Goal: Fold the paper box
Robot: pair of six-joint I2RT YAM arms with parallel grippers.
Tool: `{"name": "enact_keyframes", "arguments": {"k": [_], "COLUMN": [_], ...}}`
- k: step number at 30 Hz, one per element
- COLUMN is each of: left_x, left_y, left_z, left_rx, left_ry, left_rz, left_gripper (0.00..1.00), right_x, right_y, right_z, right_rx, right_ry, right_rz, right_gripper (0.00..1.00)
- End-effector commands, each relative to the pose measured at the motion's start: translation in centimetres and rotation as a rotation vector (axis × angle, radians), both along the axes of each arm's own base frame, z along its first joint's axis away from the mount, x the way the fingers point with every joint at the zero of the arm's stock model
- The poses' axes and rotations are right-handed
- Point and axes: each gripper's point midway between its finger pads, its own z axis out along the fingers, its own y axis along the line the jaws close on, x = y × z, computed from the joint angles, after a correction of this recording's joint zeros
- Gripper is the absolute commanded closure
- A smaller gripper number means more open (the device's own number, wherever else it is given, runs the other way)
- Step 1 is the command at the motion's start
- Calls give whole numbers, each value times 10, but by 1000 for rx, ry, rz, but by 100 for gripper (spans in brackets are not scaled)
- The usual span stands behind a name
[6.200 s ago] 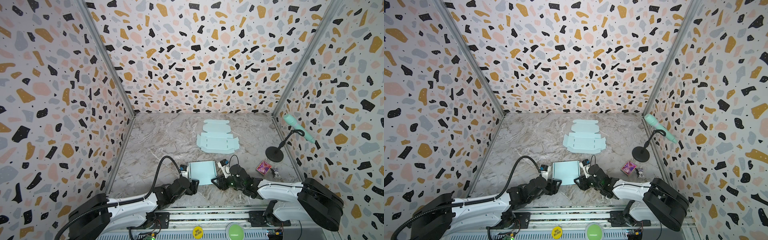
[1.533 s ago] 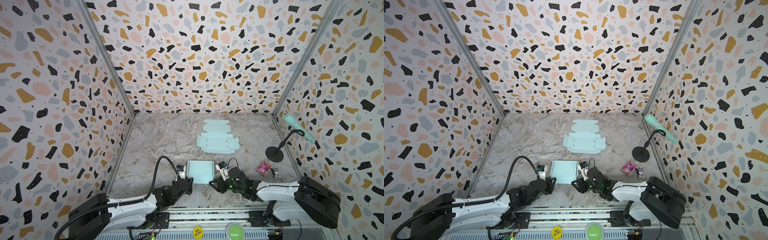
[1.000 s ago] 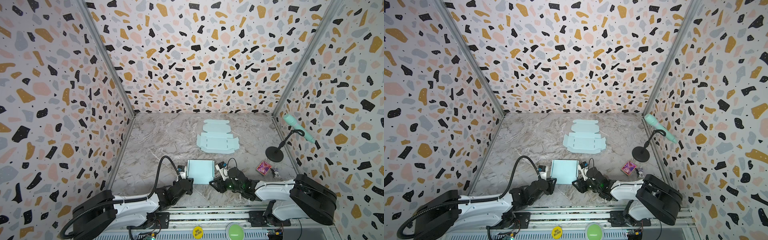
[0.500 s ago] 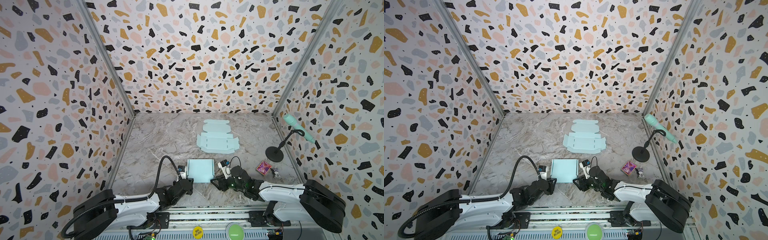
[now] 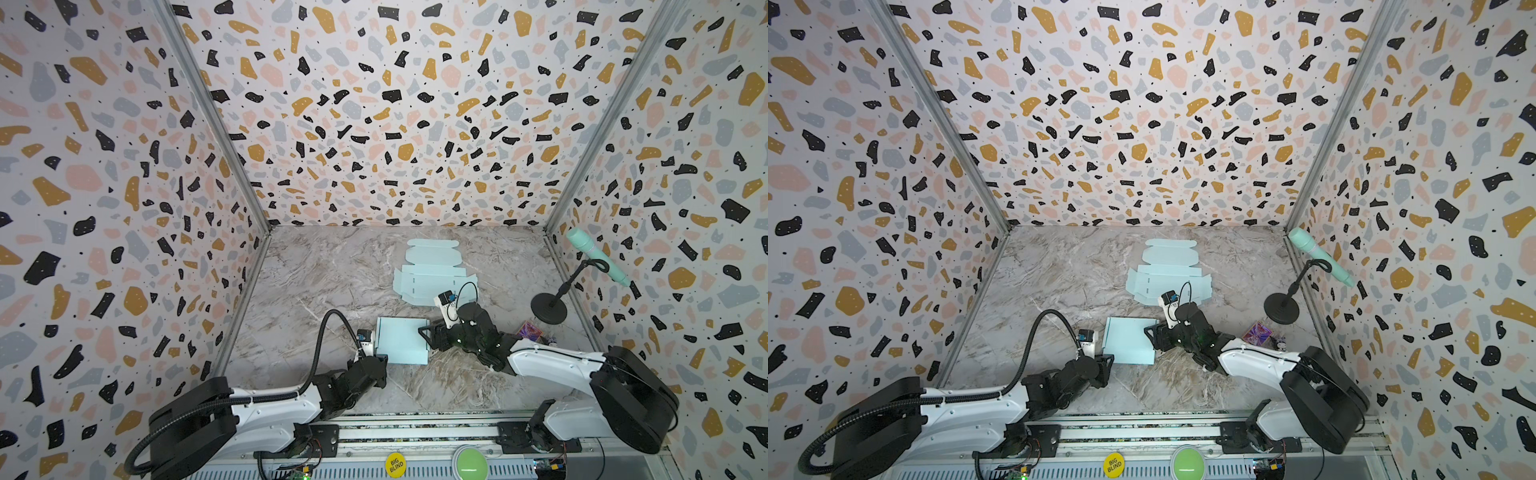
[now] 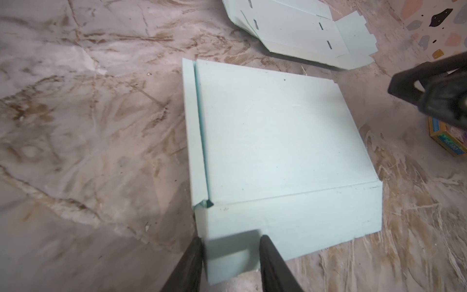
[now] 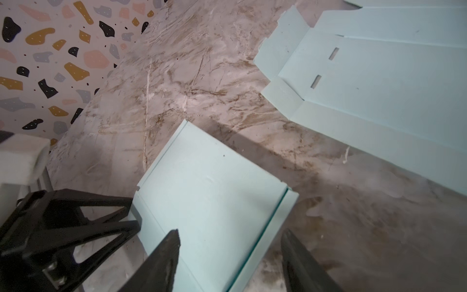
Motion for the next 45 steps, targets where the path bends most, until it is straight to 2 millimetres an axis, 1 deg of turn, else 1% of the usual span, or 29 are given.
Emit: {"name": "enact_keyframes", "arguments": {"k": [1, 5, 10, 16, 20, 23, 26, 28, 34, 39, 44, 45], "left_x": [10, 12, 18, 25, 31, 35, 40, 42, 42, 29, 12, 10], "left_y": [-4, -4, 3, 4, 6, 6, 4, 2, -7, -7, 2, 5], "left_z": [11, 11, 6, 0, -10, -15, -19, -20, -22, -13, -6, -4], "left_rx": [-5, 2, 42, 48, 103, 139, 160, 166, 152, 57, -3, -9], "left_ry": [-35, -36, -42, -47, -40, -35, -37, -37, -25, -12, 5, 5], "left_rz": [22, 30, 63, 76, 86, 90, 94, 94, 69, 27, -4, -8], "left_gripper": [61, 61, 61, 61, 61, 60, 54, 52, 53, 54, 53, 54], "right_x": [20, 28, 27, 20, 17, 15, 14, 13, 11, 15, 25, 28], "right_y": [2, 13, 12, 11, 9, 8, 8, 9, 8, 7, 7, 7], "right_z": [-12, -35, -59, -75, -81, -81, -83, -84, -79, -66, -47, -43], "right_rx": [-13, -46, -60, -72, -77, -75, -79, -79, -69, -63, -70, -72], "right_ry": [-3, 42, 85, 126, 141, 144, 146, 149, 143, 119, 79, 74], "right_rz": [12, 46, 52, 63, 64, 68, 74, 79, 85, 77, 70, 69], "right_gripper": [35, 36, 38, 41, 43, 44, 45, 45, 45, 45, 44, 43]}}
